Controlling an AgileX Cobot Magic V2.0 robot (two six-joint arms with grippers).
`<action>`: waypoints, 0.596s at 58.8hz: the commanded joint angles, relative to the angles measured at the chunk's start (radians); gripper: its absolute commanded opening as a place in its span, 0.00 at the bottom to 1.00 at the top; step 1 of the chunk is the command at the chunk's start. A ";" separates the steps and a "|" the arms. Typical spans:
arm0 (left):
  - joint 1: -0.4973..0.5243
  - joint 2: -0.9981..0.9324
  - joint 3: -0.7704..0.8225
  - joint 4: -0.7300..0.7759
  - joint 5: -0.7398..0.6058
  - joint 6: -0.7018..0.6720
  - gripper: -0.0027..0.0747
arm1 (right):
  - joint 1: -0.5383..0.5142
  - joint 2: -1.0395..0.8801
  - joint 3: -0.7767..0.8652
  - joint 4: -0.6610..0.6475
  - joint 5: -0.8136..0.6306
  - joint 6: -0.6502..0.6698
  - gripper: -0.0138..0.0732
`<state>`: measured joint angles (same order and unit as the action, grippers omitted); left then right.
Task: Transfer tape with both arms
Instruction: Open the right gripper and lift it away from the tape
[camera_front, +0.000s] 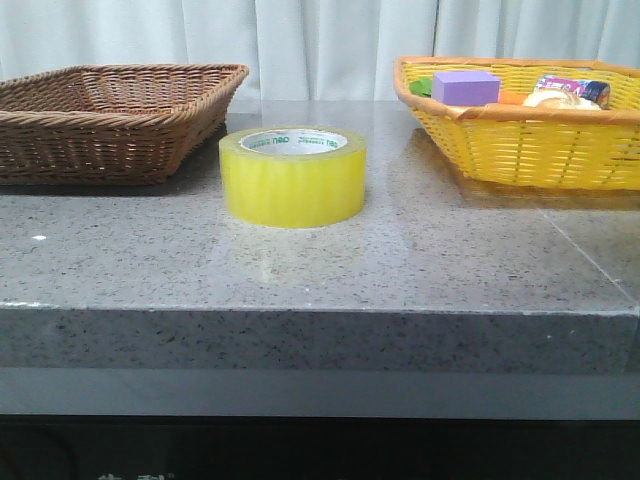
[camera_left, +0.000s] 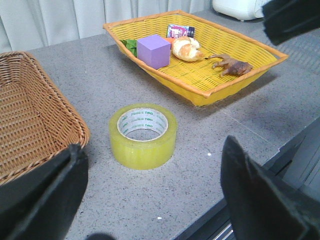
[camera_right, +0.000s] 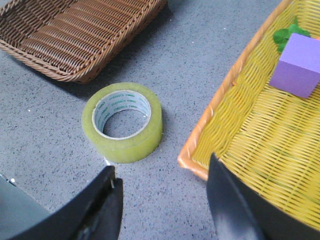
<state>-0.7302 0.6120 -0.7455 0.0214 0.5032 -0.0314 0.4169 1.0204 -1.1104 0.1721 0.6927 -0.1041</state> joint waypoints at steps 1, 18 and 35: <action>-0.008 0.007 -0.035 -0.008 -0.060 -0.002 0.74 | -0.004 -0.081 0.040 0.011 -0.118 -0.001 0.63; -0.008 0.022 -0.043 0.023 -0.048 -0.001 0.74 | -0.004 -0.268 0.176 0.011 -0.139 -0.001 0.63; -0.008 0.280 -0.265 0.027 0.147 0.158 0.74 | -0.004 -0.293 0.177 0.012 -0.124 -0.001 0.63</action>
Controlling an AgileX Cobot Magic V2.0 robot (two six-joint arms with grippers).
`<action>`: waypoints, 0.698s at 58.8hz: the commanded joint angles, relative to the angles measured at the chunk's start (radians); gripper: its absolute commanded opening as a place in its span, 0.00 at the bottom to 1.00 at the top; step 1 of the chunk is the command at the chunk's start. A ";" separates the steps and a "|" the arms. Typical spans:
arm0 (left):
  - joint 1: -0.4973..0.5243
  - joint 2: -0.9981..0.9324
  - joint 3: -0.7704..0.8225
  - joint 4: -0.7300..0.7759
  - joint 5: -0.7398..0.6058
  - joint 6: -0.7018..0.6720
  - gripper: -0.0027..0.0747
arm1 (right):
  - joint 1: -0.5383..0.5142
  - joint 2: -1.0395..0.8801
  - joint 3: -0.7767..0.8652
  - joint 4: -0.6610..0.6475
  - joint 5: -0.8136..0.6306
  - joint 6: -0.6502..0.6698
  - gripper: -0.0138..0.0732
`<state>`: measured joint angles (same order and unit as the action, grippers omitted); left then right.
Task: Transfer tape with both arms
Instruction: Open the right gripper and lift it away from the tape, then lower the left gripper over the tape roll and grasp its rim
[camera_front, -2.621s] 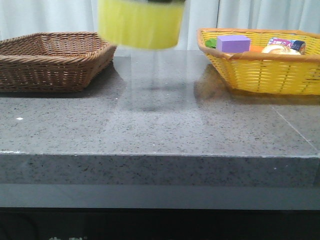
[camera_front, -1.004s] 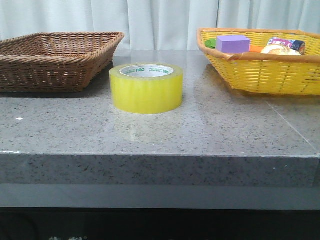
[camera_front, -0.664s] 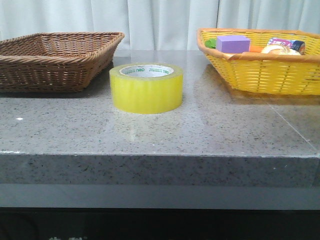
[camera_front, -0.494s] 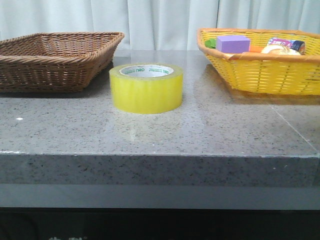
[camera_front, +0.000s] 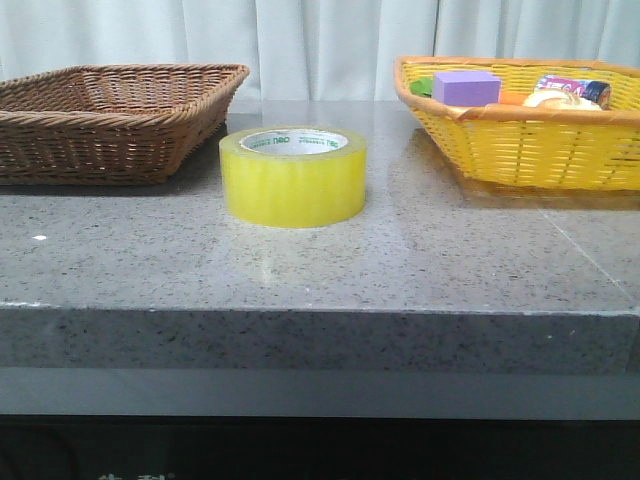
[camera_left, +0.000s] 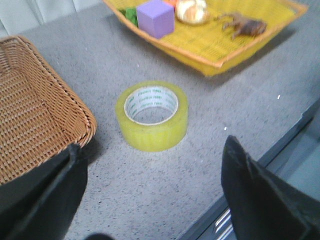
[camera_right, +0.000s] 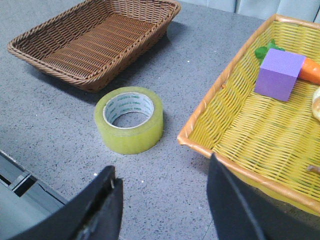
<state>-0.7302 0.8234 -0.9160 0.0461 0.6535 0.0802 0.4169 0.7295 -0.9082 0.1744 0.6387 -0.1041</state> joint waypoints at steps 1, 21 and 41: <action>-0.008 0.093 -0.116 0.003 0.017 0.060 0.74 | -0.004 -0.002 -0.025 0.009 -0.070 -0.001 0.63; -0.008 0.522 -0.509 -0.046 0.321 0.226 0.74 | -0.004 -0.002 -0.025 0.009 -0.070 -0.001 0.63; -0.008 0.845 -0.800 -0.119 0.464 0.329 0.74 | -0.004 -0.002 -0.025 0.009 -0.070 -0.001 0.63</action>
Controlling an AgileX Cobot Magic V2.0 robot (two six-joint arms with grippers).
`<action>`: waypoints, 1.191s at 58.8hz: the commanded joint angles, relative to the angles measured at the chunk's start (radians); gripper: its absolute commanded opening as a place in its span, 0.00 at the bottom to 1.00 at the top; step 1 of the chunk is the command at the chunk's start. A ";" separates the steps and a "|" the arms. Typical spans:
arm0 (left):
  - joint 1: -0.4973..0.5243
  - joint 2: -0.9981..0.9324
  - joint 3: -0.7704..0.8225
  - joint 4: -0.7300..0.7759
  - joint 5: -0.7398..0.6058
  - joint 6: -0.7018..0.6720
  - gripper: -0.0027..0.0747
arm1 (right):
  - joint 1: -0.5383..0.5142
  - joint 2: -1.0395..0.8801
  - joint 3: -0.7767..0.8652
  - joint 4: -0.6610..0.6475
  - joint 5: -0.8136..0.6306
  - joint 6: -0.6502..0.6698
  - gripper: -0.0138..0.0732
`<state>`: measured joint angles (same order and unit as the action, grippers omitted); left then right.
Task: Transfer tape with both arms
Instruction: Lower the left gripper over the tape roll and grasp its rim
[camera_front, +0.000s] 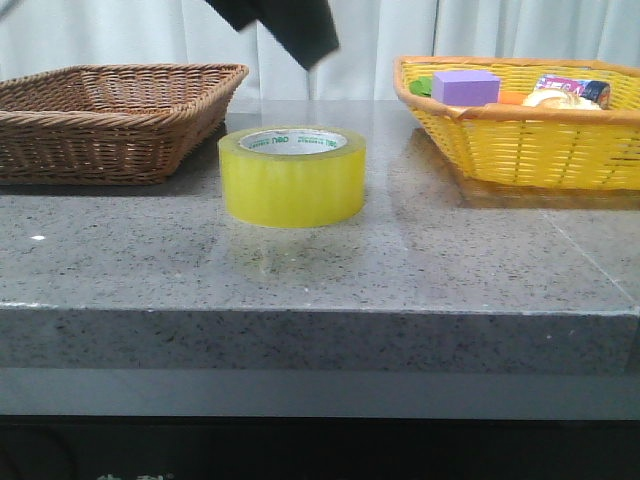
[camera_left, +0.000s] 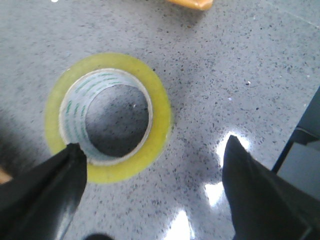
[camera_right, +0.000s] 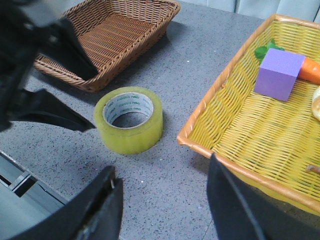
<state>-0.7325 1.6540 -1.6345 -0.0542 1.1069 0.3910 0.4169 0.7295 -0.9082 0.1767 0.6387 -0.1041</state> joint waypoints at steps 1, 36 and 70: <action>-0.006 0.026 -0.092 -0.018 0.018 0.019 0.74 | -0.004 -0.002 -0.025 0.007 -0.070 -0.001 0.63; 0.000 0.301 -0.266 -0.016 0.124 0.020 0.74 | -0.004 -0.002 -0.025 0.007 -0.070 -0.001 0.63; 0.010 0.318 -0.286 -0.018 0.176 0.015 0.17 | -0.004 -0.002 -0.025 0.007 -0.070 -0.001 0.63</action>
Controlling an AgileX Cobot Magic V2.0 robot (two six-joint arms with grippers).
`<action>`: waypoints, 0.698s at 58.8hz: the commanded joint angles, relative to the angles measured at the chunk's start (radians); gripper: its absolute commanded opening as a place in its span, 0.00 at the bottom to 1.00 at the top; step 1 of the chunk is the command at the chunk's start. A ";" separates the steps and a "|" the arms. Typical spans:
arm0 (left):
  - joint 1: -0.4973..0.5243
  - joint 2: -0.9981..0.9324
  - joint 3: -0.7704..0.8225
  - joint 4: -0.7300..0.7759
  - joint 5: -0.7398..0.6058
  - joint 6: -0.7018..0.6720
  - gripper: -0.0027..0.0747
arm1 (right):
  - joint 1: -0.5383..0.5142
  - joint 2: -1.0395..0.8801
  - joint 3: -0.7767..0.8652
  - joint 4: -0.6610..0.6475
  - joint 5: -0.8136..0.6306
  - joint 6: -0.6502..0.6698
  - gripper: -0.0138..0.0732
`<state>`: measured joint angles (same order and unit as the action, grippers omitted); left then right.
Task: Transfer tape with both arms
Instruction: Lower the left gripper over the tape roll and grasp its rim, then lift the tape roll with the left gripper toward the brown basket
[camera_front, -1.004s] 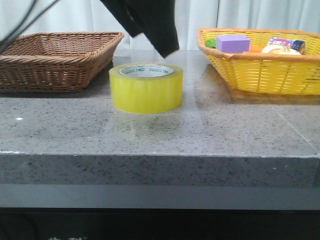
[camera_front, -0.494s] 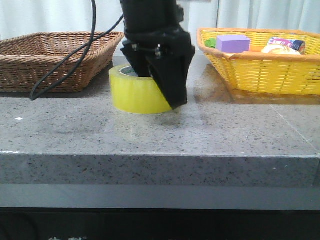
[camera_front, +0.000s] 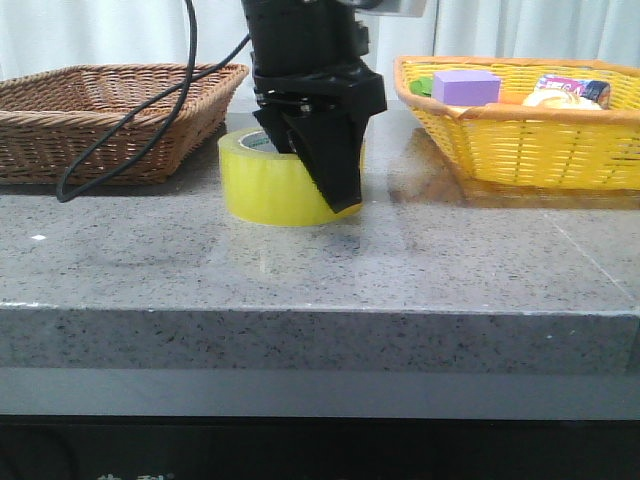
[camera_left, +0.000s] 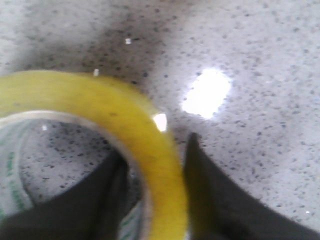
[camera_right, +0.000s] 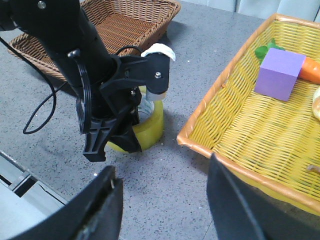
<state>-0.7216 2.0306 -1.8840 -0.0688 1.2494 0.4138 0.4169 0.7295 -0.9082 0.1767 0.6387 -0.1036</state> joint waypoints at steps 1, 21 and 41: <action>-0.001 -0.059 -0.039 -0.003 0.034 -0.011 0.16 | -0.004 -0.002 -0.025 0.007 -0.070 -0.001 0.63; -0.001 -0.095 -0.145 -0.003 0.035 -0.039 0.16 | -0.004 -0.002 -0.025 0.007 -0.070 -0.001 0.63; -0.001 -0.180 -0.241 0.153 0.035 -0.148 0.16 | -0.004 -0.002 -0.025 0.007 -0.070 -0.001 0.63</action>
<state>-0.7216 1.9431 -2.0734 0.0000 1.2639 0.3121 0.4169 0.7295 -0.9082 0.1767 0.6387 -0.1036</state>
